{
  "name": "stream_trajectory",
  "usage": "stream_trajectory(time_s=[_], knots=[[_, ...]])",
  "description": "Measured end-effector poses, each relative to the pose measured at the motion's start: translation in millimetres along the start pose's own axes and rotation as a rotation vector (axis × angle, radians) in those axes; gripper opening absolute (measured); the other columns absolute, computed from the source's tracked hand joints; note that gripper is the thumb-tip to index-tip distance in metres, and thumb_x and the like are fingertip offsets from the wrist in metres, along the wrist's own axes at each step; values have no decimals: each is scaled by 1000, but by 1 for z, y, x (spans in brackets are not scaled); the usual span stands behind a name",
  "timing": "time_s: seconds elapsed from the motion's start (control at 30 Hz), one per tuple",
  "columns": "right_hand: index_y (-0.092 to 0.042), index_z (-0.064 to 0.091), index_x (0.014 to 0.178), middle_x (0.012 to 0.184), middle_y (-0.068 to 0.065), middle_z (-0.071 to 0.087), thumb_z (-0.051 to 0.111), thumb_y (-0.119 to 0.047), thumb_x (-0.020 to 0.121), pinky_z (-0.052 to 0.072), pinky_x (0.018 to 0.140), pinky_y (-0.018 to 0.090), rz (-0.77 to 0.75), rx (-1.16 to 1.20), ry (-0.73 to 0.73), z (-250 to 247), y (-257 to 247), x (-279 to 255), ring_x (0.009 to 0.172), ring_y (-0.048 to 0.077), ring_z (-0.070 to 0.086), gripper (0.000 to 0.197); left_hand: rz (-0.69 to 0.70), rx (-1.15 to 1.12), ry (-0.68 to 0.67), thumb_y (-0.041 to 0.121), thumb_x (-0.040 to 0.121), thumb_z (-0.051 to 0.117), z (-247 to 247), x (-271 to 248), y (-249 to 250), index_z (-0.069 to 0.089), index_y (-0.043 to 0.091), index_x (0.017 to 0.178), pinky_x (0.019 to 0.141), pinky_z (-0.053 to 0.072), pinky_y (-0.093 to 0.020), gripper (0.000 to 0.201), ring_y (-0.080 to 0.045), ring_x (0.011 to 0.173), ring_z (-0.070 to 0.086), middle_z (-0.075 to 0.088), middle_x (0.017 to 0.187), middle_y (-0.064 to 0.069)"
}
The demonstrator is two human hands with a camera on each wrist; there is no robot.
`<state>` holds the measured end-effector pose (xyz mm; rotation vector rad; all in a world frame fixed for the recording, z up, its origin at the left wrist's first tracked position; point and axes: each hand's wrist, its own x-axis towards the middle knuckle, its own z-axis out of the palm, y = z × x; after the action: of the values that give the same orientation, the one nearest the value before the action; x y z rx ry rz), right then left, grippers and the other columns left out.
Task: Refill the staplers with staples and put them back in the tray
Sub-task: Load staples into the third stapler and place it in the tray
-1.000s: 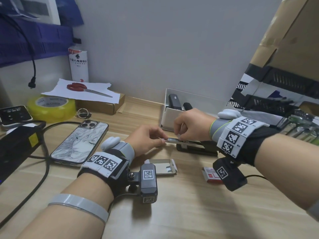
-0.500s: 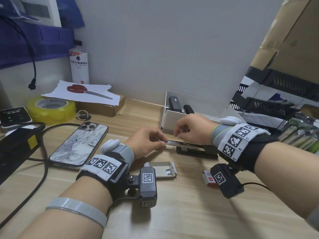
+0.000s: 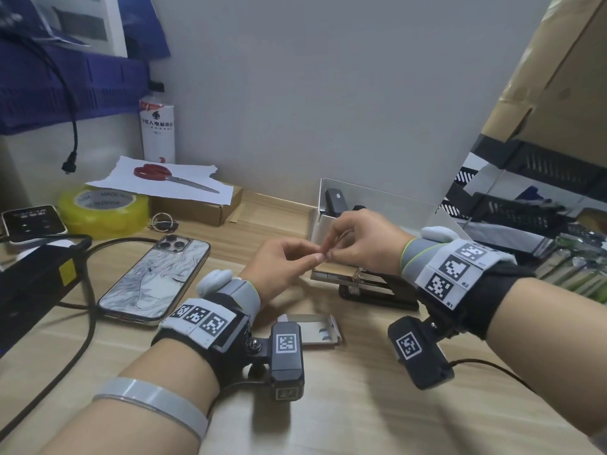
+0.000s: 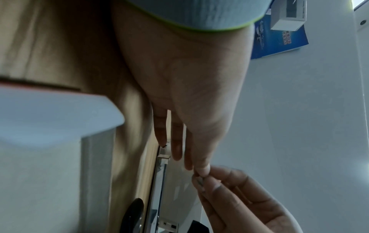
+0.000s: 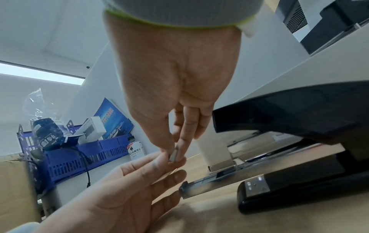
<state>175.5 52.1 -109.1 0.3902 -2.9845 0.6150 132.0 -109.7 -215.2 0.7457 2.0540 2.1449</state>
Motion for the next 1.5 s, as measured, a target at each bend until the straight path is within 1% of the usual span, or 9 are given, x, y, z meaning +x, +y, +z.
stream_trajectory(time_s=[0.3,0.47,0.57,0.67,0.8,0.97,1.3,1.4,1.5], knots=[[-21,72,80,78,-16,52,74,-18,73,51,69,19,-160,-237,-2,4,1,-1,69,-5,63,8,-85,50,-10,17,89,74,-1,3,-6,76,7,94,66,43,-10,11,6,63,59,71,77,5],[-22,68,77,82,-13,55,74,-21,74,56,72,32,-198,-296,-22,5,4,-1,74,8,66,6,-94,79,-23,21,89,74,-1,2,-4,78,12,93,70,47,-13,10,2,71,63,74,83,2],[-24,68,78,77,-14,62,71,-27,72,56,75,34,-66,-352,-53,3,9,0,77,12,63,7,-69,121,-46,16,85,79,0,0,-3,75,10,102,82,55,-20,19,-5,79,67,75,91,0],[-33,66,76,71,-17,62,70,-35,72,55,79,33,72,-381,-113,2,14,-3,79,11,62,6,-59,229,-80,13,82,81,-1,0,-4,73,12,111,91,55,-23,29,-8,86,69,76,101,-4],[-29,71,79,74,-15,64,70,-31,73,55,80,32,120,-371,-157,2,15,-5,82,13,64,6,-49,349,-106,14,84,79,-3,2,-7,76,16,106,93,55,-28,23,-9,87,69,78,98,-4],[-21,78,86,75,-10,67,72,-23,76,55,77,29,113,-334,-187,3,20,-7,80,15,65,12,-54,342,-113,11,84,78,-3,0,-5,77,13,104,90,54,-23,19,-7,84,69,75,88,6],[-21,78,85,66,-13,61,76,-26,76,39,58,17,103,-289,-151,7,32,-7,64,6,56,11,-59,336,-103,10,84,78,-2,-2,-1,77,12,103,82,52,-14,19,-2,79,69,76,89,4],[-21,78,85,65,-13,60,77,-25,75,39,57,17,101,-281,-142,7,34,-6,63,4,54,11,-66,334,-104,10,84,79,-1,-3,1,77,12,103,80,52,-13,20,2,77,69,76,89,4],[-23,77,88,68,-11,62,78,-28,74,42,60,19,92,-293,-158,6,34,-6,67,9,56,15,-78,354,-76,15,82,81,-3,-4,4,77,15,102,83,54,-18,21,-6,83,69,77,91,-2]])
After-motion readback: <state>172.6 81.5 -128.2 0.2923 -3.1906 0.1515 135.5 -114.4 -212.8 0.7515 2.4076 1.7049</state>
